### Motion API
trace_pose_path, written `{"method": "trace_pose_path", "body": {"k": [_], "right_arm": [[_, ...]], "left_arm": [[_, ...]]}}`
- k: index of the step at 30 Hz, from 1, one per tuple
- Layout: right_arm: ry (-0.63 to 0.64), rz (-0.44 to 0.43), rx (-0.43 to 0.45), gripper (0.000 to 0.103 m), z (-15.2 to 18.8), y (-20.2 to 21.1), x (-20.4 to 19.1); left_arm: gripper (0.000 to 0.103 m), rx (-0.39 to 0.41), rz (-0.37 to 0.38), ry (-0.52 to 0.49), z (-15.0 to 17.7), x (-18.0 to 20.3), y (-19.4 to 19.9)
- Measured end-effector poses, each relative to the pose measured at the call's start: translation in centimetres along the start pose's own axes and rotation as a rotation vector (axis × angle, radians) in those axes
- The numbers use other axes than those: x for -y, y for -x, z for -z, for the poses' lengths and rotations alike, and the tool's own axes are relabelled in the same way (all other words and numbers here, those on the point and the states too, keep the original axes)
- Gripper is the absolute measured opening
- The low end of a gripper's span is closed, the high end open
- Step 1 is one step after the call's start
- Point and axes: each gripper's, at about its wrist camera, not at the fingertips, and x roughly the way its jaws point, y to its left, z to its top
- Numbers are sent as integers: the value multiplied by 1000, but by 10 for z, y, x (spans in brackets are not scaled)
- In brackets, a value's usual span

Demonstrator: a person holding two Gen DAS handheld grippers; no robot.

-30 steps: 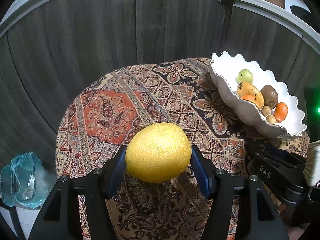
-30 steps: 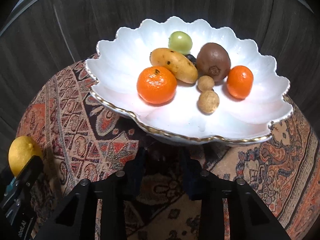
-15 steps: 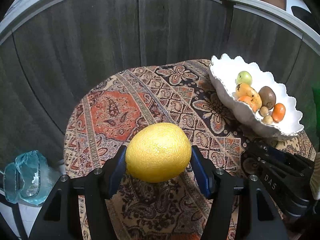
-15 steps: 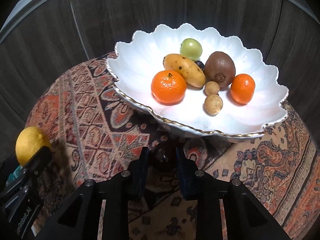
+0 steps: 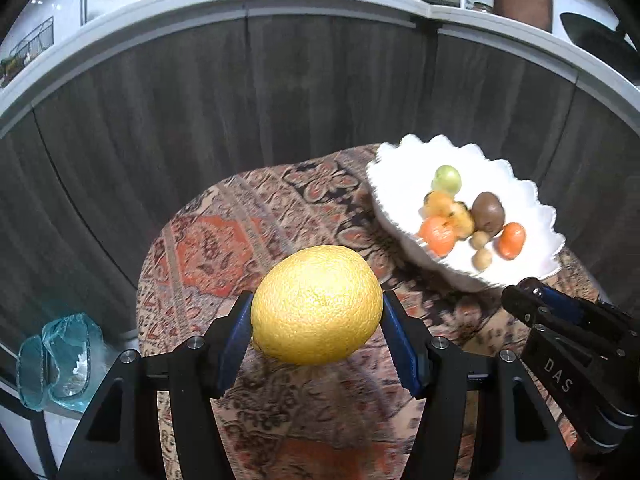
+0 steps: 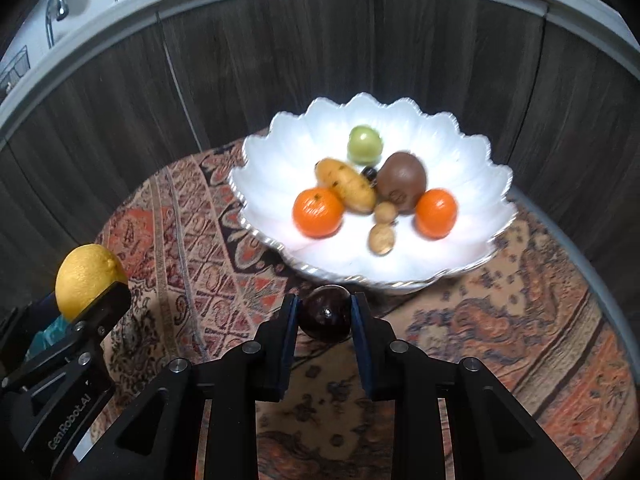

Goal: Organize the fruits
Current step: 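Carry the lemon and plum into the white bowl and release both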

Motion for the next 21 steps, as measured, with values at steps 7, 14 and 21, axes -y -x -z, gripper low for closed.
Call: {"method": "trace_pose_path", "body": {"k": [7,14,21], "right_arm": [[19,17,54,27,-17,22,38],[60,6,76,28,-38,32,69],[113,-21,103,27,-62,27,91]], "left_arm": [[62,23,39,-38,-19,45,9],[62,21,74,-67,-38,91,2],[62,9,81,-83,-50,121,-13]]}}
